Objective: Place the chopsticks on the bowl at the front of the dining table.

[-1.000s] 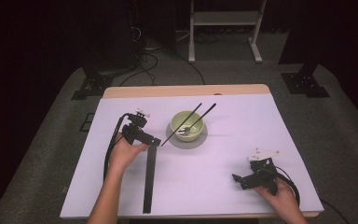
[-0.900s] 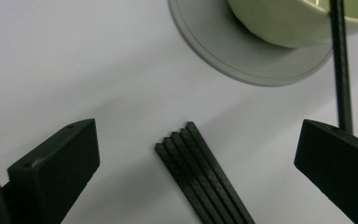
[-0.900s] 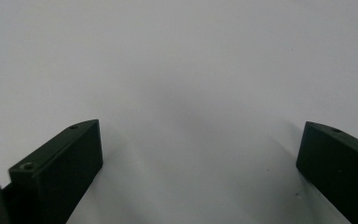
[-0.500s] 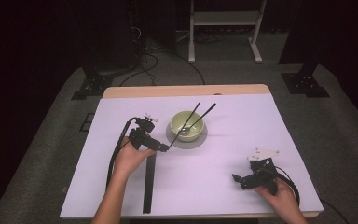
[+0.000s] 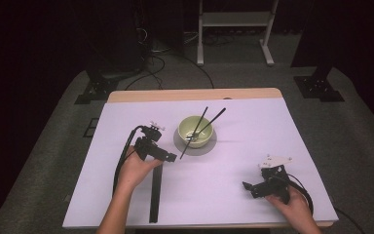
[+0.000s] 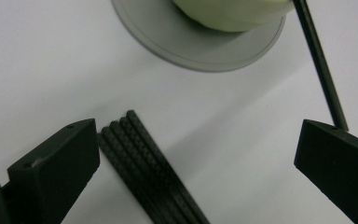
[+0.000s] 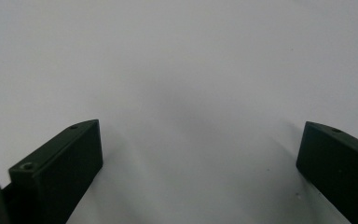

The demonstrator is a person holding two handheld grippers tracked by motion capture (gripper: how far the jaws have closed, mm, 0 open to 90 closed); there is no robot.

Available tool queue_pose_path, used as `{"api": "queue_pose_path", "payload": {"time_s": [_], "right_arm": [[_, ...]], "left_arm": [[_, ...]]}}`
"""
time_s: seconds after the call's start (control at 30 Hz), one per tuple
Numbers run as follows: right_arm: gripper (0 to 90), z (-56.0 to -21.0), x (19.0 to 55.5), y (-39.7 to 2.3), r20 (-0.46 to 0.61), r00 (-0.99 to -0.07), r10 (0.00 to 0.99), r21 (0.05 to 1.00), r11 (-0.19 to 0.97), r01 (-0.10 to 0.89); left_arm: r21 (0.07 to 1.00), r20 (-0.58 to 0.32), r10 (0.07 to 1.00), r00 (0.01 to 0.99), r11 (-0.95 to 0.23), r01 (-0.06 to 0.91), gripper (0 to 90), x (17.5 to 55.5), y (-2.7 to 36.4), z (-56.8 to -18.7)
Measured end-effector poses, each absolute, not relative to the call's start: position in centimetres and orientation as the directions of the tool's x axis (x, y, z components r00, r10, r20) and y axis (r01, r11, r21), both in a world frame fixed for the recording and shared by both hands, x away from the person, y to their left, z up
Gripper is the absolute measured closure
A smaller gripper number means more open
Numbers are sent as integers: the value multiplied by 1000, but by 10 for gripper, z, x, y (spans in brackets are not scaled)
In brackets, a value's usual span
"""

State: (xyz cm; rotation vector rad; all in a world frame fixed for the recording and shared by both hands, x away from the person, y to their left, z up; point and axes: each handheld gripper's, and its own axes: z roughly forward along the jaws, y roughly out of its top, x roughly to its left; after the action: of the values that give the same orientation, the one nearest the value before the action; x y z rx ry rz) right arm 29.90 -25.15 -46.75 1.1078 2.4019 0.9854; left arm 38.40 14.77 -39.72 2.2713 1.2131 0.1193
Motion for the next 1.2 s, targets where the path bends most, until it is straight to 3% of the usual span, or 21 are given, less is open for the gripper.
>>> {"api": "queue_pose_path", "payload": {"time_s": [0.87, 1.2], "right_arm": [[0, -468, 299, -252, 0, -649, 760, 702, 462, 541], [0, -468, 299, -251, 0, -649, 761, 702, 462, 542]], "left_arm": [[585, -150, 819, 553, -377, 718, 0, 323, 204, -398], [593, -122, 826, 550, -383, 708, 0, 324, 205, -401]]}}
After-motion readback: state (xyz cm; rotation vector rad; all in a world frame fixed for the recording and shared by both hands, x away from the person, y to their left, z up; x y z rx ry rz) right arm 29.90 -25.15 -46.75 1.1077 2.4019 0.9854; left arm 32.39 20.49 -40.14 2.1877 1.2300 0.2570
